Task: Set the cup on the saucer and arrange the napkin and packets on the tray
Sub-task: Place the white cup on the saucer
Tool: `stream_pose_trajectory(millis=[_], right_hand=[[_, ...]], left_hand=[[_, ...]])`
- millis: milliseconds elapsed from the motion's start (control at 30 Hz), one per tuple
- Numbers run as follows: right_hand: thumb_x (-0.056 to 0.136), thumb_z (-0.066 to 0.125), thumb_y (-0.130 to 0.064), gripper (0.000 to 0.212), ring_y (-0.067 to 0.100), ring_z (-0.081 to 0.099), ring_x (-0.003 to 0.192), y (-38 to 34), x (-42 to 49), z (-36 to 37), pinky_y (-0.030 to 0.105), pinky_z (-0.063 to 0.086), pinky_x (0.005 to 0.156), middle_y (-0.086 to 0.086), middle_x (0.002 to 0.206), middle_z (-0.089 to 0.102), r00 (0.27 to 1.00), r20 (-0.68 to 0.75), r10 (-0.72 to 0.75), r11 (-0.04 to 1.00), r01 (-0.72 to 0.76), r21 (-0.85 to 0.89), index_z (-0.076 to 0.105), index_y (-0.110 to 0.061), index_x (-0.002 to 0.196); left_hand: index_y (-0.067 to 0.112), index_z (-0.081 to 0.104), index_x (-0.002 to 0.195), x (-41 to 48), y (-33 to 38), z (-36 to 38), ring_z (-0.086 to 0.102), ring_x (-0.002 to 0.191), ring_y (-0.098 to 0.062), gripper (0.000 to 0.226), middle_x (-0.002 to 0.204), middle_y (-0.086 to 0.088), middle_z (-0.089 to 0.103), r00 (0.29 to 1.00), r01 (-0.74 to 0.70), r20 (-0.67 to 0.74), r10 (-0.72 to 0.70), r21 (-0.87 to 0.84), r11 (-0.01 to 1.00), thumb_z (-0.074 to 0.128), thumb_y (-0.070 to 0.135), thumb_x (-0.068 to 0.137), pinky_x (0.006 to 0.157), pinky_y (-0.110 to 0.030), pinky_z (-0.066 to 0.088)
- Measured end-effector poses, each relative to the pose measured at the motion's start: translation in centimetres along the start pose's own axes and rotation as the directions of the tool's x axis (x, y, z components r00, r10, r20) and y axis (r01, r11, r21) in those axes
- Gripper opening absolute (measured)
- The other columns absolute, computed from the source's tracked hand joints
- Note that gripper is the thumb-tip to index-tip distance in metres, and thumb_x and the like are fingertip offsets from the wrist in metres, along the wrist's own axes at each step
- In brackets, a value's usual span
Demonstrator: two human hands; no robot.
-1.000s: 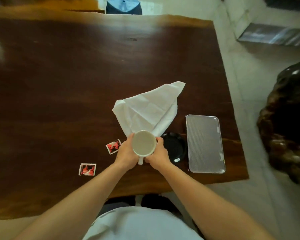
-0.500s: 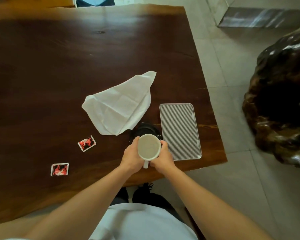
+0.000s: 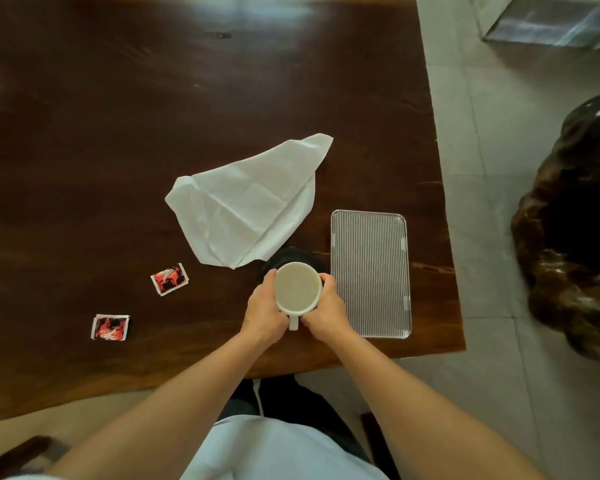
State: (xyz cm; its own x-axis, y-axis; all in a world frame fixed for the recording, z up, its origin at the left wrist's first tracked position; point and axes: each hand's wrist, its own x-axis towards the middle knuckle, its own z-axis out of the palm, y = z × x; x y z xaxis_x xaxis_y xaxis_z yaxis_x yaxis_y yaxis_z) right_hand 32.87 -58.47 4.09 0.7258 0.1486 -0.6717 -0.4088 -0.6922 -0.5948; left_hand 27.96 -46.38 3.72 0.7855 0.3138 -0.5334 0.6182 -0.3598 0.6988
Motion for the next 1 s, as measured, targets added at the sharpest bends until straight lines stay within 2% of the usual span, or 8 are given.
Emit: stream_pose_trajectory(millis=[100,200,433,567,700,800,900,1000], right_hand=[[0.086,0.078,-0.026,0.079,0.016,0.053,0.110,0.0,1.0,-0.2,0.032,0.047,0.092,0.005,0.131,0.055,0.999,0.035,0.001,1.000,-0.001,-0.017,0.026,-0.023,0.146],[0.084,0.079,-0.020,0.080,0.021,0.055,0.115,-0.2,1.5,-0.4,0.036,0.048,0.095,0.006,0.131,0.056,0.999,0.041,-0.009,0.999,0.011,-0.030,0.028,-0.021,0.146],[0.083,0.081,-0.022,0.084,0.020,0.055,0.117,-0.1,1.7,-0.6,0.032,0.046,0.093,0.006,0.132,0.055,0.997,0.076,-0.025,0.999,0.029,-0.047,0.025,-0.021,0.147],[0.081,0.082,-0.020,0.088,0.021,0.056,0.117,0.6,2.2,-0.6,0.035,0.048,0.095,0.004,0.129,0.055,0.995,0.092,-0.030,0.997,0.036,-0.062,0.024,-0.024,0.147],[0.079,0.082,-0.018,0.092,0.013,0.052,0.105,1.6,3.1,-0.4,0.030,0.046,0.087,-0.003,0.119,0.051,0.992,0.125,-0.035,0.997,0.043,-0.060,0.021,-0.029,0.147],[0.077,0.083,-0.016,0.093,0.011,0.053,0.103,2.2,3.5,-0.1,0.029,0.047,0.085,-0.009,0.114,0.049,0.989,0.134,-0.058,0.996,0.066,-0.058,0.022,-0.033,0.145],[0.075,0.084,-0.016,0.093,0.011,0.054,0.105,2.8,3.8,0.1,0.030,0.048,0.087,-0.010,0.114,0.049,0.989,0.129,-0.075,0.995,0.083,-0.061,0.024,-0.036,0.142],[0.075,0.084,-0.015,0.092,0.010,0.057,0.100,3.1,4.0,0.2,0.024,0.048,0.080,-0.013,0.110,0.049,0.988,0.128,-0.080,0.994,0.089,-0.063,0.023,-0.039,0.140]], left_hand=[[0.027,0.049,0.129,0.9,-0.3,0.2,0.060,0.108,-0.019,0.059,0.117,-0.002,0.061,1.000,0.016,-0.013,-0.016,0.019,1.000,0.074,0.005,0.080,0.090,-0.035,0.052],[0.027,0.047,0.133,1.5,-0.5,0.3,0.059,0.108,-0.019,0.065,0.118,-0.002,0.060,0.999,0.019,-0.029,-0.018,0.019,1.000,0.072,0.004,0.078,0.092,-0.038,0.052],[0.031,0.042,0.137,1.7,-1.1,0.4,0.055,0.105,-0.011,0.072,0.120,0.000,0.058,0.999,0.035,-0.036,-0.035,0.003,0.999,0.078,0.011,0.078,0.084,-0.026,0.043],[0.034,0.040,0.136,1.8,-1.3,0.6,0.053,0.102,-0.009,0.075,0.121,0.002,0.057,0.998,0.046,-0.043,-0.047,-0.002,0.999,0.081,0.012,0.077,0.080,-0.020,0.040],[0.032,0.039,0.140,1.7,-1.6,0.7,0.054,0.112,-0.013,0.079,0.125,0.000,0.056,0.997,0.056,-0.049,-0.056,-0.004,0.998,0.081,0.008,0.077,0.088,-0.026,0.043],[0.029,0.036,0.145,1.3,-1.7,0.9,0.049,0.112,-0.010,0.083,0.131,-0.003,0.055,0.995,0.082,-0.059,-0.082,-0.008,0.997,0.080,0.007,0.079,0.093,-0.028,0.044],[0.029,0.030,0.149,0.9,-1.8,1.0,0.052,0.118,-0.016,0.085,0.133,-0.004,0.054,0.992,0.115,-0.044,-0.117,-0.029,0.993,0.077,0.006,0.082,0.100,-0.038,0.050],[0.032,0.028,0.148,1.0,-1.8,0.8,0.057,0.115,-0.021,0.084,0.129,-0.004,0.057,0.992,0.120,-0.023,-0.121,-0.043,0.992,0.074,0.005,0.082,0.097,-0.040,0.052]])
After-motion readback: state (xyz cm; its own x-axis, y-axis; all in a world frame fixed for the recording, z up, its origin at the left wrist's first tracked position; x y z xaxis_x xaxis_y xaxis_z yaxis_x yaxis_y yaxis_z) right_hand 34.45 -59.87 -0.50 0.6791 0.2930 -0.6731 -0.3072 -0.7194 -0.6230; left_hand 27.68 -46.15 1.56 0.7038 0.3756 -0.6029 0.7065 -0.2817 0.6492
